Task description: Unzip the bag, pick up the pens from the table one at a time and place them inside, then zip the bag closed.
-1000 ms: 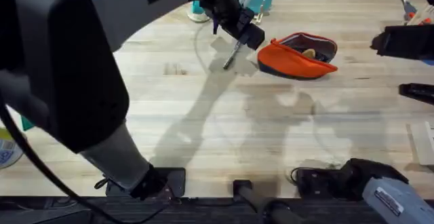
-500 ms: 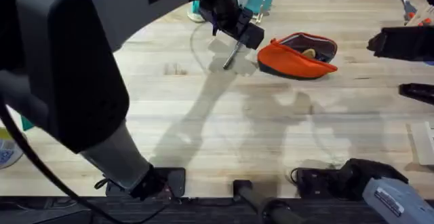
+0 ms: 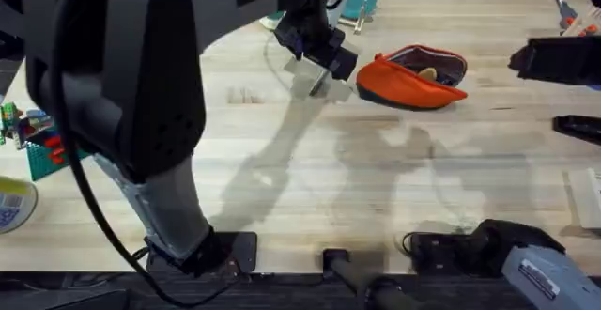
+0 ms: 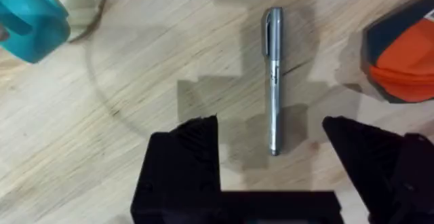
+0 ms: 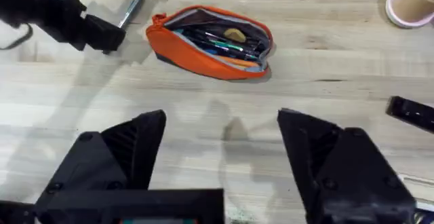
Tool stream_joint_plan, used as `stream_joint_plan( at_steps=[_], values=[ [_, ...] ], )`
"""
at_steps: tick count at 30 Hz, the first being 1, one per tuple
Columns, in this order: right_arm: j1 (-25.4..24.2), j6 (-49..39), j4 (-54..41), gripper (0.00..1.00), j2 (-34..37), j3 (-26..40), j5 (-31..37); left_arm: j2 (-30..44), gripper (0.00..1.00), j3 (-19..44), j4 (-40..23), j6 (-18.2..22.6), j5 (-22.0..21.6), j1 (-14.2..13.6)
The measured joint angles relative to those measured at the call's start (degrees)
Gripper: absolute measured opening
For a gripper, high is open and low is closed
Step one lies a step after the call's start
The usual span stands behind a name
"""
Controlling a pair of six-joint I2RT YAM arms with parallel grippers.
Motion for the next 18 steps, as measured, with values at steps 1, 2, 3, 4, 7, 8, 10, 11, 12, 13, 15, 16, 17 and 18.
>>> stream_joint_plan(
  at_steps=[1, 2, 3, 4, 7, 8, 10, 11, 12, 13, 15, 16, 17, 18],
  values=[
    [0.0, 0.0, 0.0, 0.996, 0.0, 0.0, 0.0, 0.2, 0.93, 0.0, 0.0, -0.1, 0.0, 0.0],
    [0.0, 0.0, 0.0, 0.996, 0.0, 0.0, 0.0, 0.5, 0.931, 0.0, 0.0, -0.1, 0.0, 0.0],
    [0.0, 0.0, 0.0, 0.996, 0.0, 0.0, 0.0, 0.7, 0.93, 0.0, 0.0, -0.1, 0.0, 0.0],
    [0.0, 0.0, 0.0, 0.996, 0.0, 0.0, 0.0, 0.9, 0.93, 0.0, 0.0, -0.1, 0.0, 0.0],
    [0.0, 0.0, 0.0, 0.996, 0.0, 0.0, 0.0, 1.4, 0.93, 0.0, 0.0, -0.1, -0.1, -0.1],
    [0.0, 0.0, 0.0, 0.996, 0.0, 0.0, 0.0, 1.7, 0.928, 0.0, -0.1, -0.1, -0.1, -0.1],
    [0.0, 0.0, 0.0, 0.996, 0.0, 0.0, 0.0, 2.2, 0.923, 0.0, -0.1, -0.1, -0.1, -0.2],
    [0.0, 0.0, 0.0, 0.996, 0.0, 0.0, 0.0, 2.6, 0.92, 0.0, -0.1, -0.1, -0.1, -0.3],
    [0.0, 0.0, 0.0, 0.996, 0.0, 0.0, 0.0, 3.1, 0.918, 0.0, -0.2, -0.1, -0.1, -0.3],
    [0.0, 0.0, 0.0, 0.997, 0.0, 0.0, 0.0, 3.7, 0.912, 0.0, -0.2, -0.1, -0.1, -0.3],
    [0.0, 0.0, 0.0, 0.996, 0.0, 0.0, 0.0, 4.8, 0.904, 0.0, -0.6, -0.1, -0.1, -0.3],
    [0.0, 0.0, 0.0, 0.996, 0.0, 0.0, 0.0, 5.1, 0.898, 0.1, -1.0, -0.1, 0.3, -0.4],
    [0.0, 0.0, 0.0, 0.996, 0.0, 0.0, 0.0, 5.1, 0.895, 0.1, -0.9, -0.1, 0.2, -0.4],
    [0.0, 0.0, 0.0, 0.997, 0.0, 0.0, 0.0, 5.1, 0.894, 0.3, -0.8, -0.2, 0.2, -0.4]
  ],
)
